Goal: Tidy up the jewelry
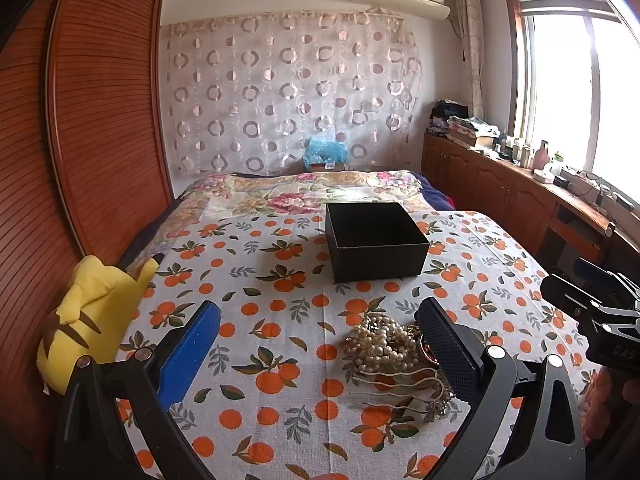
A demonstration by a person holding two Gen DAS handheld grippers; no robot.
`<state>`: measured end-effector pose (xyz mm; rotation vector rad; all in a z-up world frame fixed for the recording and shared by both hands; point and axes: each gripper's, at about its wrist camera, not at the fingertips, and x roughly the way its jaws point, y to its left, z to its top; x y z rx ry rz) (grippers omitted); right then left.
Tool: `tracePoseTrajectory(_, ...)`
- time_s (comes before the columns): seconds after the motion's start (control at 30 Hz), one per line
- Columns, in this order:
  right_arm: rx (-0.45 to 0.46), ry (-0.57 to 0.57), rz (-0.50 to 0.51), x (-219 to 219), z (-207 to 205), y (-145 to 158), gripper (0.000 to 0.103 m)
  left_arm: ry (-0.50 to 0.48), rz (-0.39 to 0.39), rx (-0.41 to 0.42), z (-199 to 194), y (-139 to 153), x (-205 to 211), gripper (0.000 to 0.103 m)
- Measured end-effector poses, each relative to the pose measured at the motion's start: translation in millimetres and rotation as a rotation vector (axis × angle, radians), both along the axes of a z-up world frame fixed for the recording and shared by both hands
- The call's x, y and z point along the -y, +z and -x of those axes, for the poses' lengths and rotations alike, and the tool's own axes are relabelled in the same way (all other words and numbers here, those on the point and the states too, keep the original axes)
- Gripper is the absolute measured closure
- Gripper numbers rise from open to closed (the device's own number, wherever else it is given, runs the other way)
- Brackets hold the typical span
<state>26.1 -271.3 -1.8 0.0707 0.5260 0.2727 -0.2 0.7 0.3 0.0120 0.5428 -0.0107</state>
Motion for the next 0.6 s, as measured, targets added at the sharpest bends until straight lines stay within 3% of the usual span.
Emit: tracePoseTrajectory(0.6,0.000,0.001,-0.001,0.1,-0.2,-1.4,0.002,0.000,0.004,0.003,2.3,1.8,-2.1,0.007)
